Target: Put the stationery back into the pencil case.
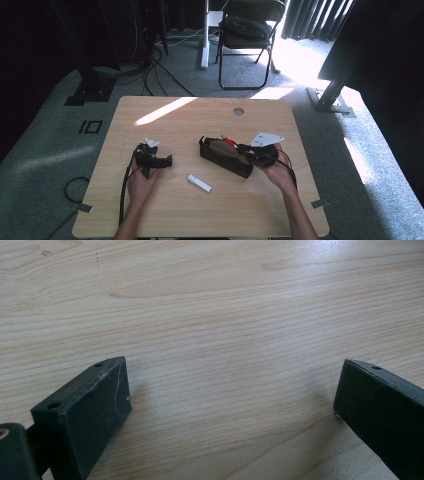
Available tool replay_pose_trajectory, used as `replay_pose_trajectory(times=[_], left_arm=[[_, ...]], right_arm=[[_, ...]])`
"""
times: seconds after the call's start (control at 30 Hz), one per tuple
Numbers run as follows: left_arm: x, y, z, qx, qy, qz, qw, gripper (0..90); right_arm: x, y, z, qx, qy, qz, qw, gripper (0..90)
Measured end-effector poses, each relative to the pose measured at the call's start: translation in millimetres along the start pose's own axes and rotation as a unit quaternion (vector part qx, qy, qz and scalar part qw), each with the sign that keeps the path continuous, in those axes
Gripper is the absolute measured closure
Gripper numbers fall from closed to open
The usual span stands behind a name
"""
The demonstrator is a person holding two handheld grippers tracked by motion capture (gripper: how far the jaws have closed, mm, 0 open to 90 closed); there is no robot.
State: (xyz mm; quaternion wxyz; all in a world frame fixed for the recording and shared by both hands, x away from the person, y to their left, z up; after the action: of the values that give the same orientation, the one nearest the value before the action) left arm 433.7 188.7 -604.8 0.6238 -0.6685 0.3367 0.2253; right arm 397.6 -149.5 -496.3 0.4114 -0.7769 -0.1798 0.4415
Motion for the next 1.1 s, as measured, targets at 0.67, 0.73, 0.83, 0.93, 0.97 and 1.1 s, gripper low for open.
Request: replay_pose_trajectory(times=[0.67,0.73,0.83,0.93,0.97,1.1], left_arm=[[0.0,0.0,0.0,0.0,0.0,0.0,1.0,2.0],[0.0,0.0,0.0,0.0,0.0,0.0,1.0,2.0],[0.0,0.0,0.0,0.0,0.0,0.0,1.0,2.0],[0.0,0.0,-0.1,-0.001,0.0,0.0,1.0,2.0],[0.0,0.0,0.0,0.0,0.0,0.0,1.0,2.0],[0.0,0.0,0.0,0.0,0.0,0.0,1.0,2.0]], right_arm=[[10.5,-2.5,1.2,-0.004,-0.009,0.004,0.9999,79.7],[12.2,-2.6,1.5,-0.005,-0.01,0.005,0.9999,79.7],[14.1,-3.2,1.7,-0.005,-0.011,0.006,0.9999,79.7],[15.1,-4.0,2.3,-0.007,-0.012,0.007,0.9999,79.7],[15.4,-4.2,2.3,-0.008,-0.012,0.007,0.9999,79.7],[17.1,-4.3,2.2,-0.009,-0.013,0.009,0.9998,79.7]])
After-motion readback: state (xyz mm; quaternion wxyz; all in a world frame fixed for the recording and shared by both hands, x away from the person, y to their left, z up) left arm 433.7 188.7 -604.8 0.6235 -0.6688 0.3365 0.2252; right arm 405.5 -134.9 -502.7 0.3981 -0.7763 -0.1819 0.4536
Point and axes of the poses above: each handheld gripper's, and its own axes: x roughly forward along the jaws, y roughly out of its underside, z roughly to its left, the point moved 7 cm from there along x, roughly forward along the jaws, and after that the axes turned 12 degrees about -x, right-handed, at the moved point
